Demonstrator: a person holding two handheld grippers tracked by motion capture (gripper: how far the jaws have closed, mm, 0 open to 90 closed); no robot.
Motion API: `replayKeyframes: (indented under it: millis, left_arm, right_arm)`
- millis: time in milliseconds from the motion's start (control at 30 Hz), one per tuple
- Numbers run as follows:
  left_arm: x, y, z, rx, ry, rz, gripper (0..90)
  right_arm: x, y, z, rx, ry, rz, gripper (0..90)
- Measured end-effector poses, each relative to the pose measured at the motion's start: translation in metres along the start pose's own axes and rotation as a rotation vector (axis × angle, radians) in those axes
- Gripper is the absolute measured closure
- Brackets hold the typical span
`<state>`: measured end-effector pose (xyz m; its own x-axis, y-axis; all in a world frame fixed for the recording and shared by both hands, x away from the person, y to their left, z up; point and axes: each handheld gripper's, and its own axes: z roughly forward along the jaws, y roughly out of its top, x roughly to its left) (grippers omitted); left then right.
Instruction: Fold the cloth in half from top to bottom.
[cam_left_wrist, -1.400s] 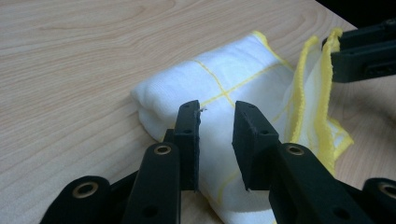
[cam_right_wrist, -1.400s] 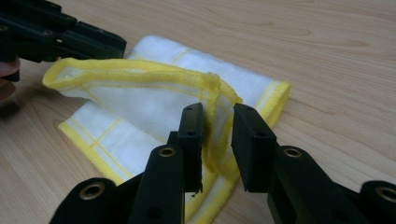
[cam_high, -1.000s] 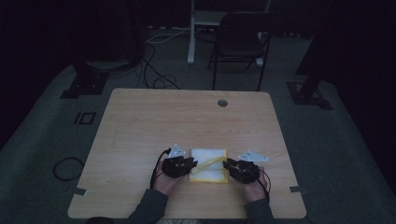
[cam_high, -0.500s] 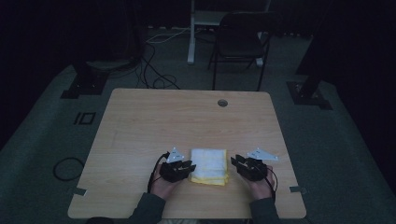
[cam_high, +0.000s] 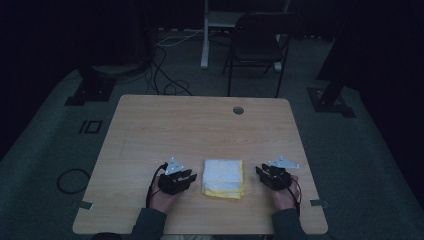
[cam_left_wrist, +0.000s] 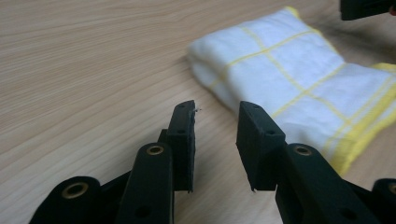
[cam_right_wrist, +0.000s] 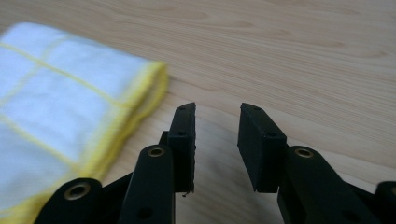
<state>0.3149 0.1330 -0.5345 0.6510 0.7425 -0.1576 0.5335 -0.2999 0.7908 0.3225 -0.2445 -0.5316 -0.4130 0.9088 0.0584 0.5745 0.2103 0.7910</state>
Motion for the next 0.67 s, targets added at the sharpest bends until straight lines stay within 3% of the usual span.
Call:
replayKeyframes:
  millis: [267, 667]
  left_arm:
    - [0.017, -0.001, -0.004, -0.008, 0.044, -0.033, 67.1]
    - [0.038, 0.0, -0.018, -0.043, 0.092, -0.097, 67.0]
  right_arm:
    - [-0.021, -0.006, 0.002, 0.012, -0.059, 0.044, 66.8]
    - [-0.026, -0.007, 0.003, 0.022, -0.069, 0.053, 66.8]
